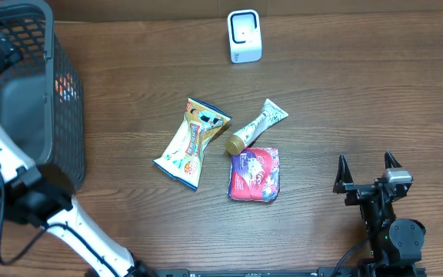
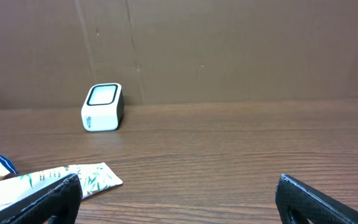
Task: Scan the item barcode
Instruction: 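Release the tube and move the left gripper back over the basket, then lower the left gripper into the basket toward the orange box, then grasp the small orange box with the left gripper and lift it out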
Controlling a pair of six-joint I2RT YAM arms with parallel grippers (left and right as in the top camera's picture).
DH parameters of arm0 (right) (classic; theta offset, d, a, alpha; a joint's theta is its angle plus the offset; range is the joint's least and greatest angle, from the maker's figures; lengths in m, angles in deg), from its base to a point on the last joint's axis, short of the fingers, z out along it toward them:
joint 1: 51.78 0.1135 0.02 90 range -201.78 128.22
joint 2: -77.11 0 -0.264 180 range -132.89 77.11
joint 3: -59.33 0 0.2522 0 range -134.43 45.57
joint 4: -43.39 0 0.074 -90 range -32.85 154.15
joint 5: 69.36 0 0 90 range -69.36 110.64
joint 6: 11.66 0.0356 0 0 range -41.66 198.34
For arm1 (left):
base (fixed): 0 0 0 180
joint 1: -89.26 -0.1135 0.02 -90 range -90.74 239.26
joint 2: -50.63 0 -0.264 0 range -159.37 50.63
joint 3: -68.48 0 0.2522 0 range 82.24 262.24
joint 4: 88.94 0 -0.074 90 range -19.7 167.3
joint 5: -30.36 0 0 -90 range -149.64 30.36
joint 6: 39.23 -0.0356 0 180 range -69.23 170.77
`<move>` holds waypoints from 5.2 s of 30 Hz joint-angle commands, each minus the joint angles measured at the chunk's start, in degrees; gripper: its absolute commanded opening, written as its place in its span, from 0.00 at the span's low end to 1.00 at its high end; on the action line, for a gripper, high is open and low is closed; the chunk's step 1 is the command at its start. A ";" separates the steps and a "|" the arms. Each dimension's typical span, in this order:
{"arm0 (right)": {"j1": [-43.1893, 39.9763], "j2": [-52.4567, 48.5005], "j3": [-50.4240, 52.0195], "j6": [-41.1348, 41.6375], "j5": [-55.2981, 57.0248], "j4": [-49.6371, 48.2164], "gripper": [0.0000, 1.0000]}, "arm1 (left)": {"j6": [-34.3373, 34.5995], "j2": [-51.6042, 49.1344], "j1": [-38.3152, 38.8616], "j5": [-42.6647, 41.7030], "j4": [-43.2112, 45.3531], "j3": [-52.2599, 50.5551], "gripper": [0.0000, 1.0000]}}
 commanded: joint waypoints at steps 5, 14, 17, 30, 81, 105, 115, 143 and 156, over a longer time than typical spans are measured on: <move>-0.15 0.42 0.61 -0.26 0.35 -0.37 1.00 | -3.08 -9.62 0.74 -1.03 1.29 -0.44 1.00; -0.15 0.42 0.59 -0.26 0.35 -0.37 1.00 | -3.08 -16.74 2.75 -1.99 3.67 -0.44 1.00; -0.15 0.42 0.59 -0.26 0.35 -0.35 1.00 | -3.06 -18.60 3.50 -1.99 5.16 -0.44 1.00; -0.15 0.42 0.59 -0.26 0.35 -0.35 1.00 | -3.08 -22.05 4.35 -1.55 7.10 -0.55 1.00; -0.15 0.42 0.59 -0.26 0.35 -0.35 1.00 | 3.58 9.88 -3.52 17.00 18.10 -4.59 1.00; -0.15 0.42 0.61 -0.26 0.35 -0.35 1.00 | 3.65 22.58 0.96 27.47 24.33 -21.81 1.00; -0.15 0.42 0.61 -0.26 0.35 -0.35 1.00 | 6.49 30.62 0.44 25.81 30.05 -39.06 1.00; -0.15 0.42 0.59 -0.26 0.35 -0.35 1.00 | 1.62 2.36 1.68 1.68 37.79 -36.59 1.00; -0.15 0.42 0.59 -0.26 0.35 -0.35 1.00 | 0.59 -3.21 5.01 2.91 40.26 -36.59 0.97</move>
